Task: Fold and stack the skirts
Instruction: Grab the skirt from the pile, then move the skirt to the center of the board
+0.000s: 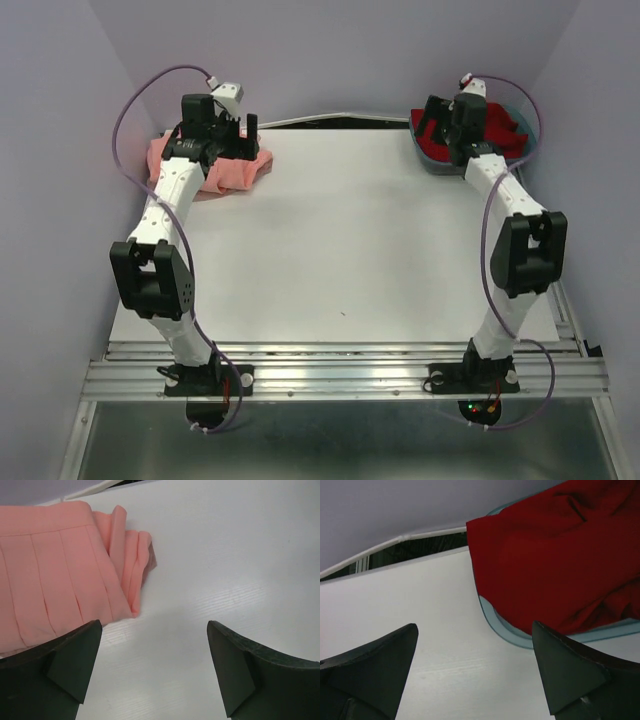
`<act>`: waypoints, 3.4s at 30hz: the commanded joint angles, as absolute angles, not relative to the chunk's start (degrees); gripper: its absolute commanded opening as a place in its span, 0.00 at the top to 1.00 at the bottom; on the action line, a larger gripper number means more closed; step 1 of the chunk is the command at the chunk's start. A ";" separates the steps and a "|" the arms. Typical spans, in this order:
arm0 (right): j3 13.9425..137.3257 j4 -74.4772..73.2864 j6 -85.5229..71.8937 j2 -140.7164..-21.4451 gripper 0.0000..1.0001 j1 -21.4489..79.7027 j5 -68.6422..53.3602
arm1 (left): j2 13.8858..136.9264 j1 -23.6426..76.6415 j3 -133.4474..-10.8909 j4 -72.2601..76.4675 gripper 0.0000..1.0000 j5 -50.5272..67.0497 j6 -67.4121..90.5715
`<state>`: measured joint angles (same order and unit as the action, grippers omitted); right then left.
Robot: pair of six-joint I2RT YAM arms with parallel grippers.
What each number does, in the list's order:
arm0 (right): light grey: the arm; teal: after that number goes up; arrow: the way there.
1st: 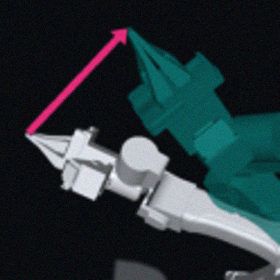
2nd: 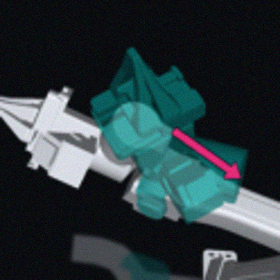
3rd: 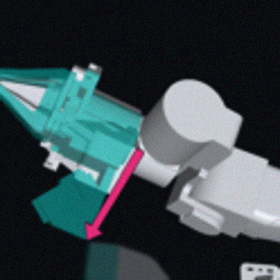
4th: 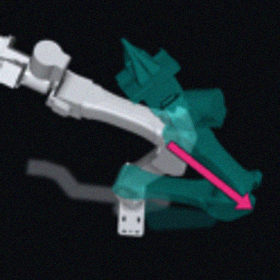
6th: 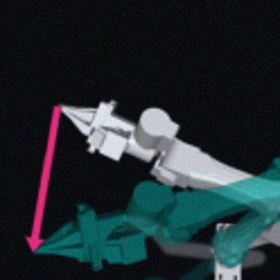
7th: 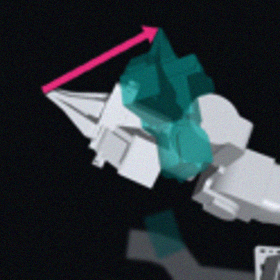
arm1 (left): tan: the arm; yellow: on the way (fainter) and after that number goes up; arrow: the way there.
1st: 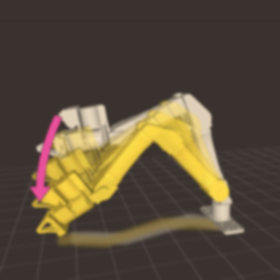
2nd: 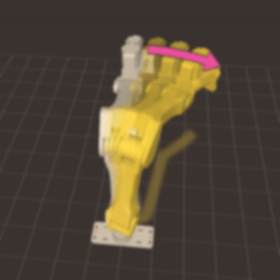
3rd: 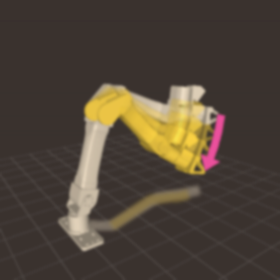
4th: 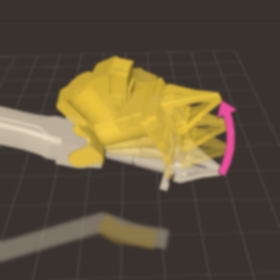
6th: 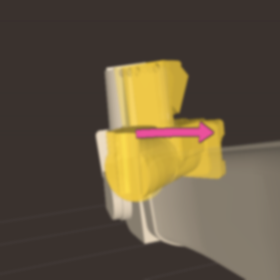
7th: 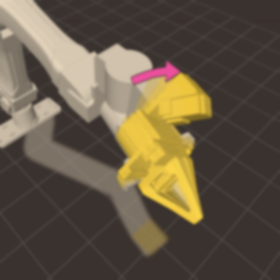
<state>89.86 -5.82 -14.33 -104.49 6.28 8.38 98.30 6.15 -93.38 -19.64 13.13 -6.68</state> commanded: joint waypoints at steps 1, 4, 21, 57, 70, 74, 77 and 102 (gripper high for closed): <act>107.68 -8.60 -19.50 -113.53 0.00 1.94 10.29 | 98.09 5.10 -99.23 -21.36 0.01 14.41 -5.10; 117.83 -13.52 -19.69 -123.11 0.00 0.62 10.02 | 96.77 4.66 -97.91 -20.57 0.01 13.98 -5.18; 131.76 -14.85 -13.28 -143.00 0.00 -2.29 15.03 | 94.39 3.43 -93.95 -20.83 0.01 9.23 -3.87; 131.56 12.30 -8.96 -115.58 0.99 -2.81 6.86 | 96.85 3.34 -95.97 -20.30 0.01 17.49 -0.61; 123.24 11.25 -20.30 -101.08 0.99 -1.50 -14.75 | 95.63 2.81 -100.64 -19.87 0.01 18.89 -3.78; 111.55 10.11 -21.79 -96.17 0.99 0.35 -23.28 | 92.73 2.20 -97.48 -18.02 0.01 20.04 -4.22; 103.73 7.92 -19.69 -93.27 0.99 4.29 -29.34 | 91.41 1.58 -95.81 -18.80 0.01 22.67 -5.62; 76.20 -10.19 13.17 -99.85 0.75 12.22 -31.81 | 78.92 18.89 -58.01 -3.44 0.07 12.48 -31.55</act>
<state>75.66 -9.85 7.62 -103.66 12.45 -31.64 81.23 17.17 -60.05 -14.50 16.10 -28.12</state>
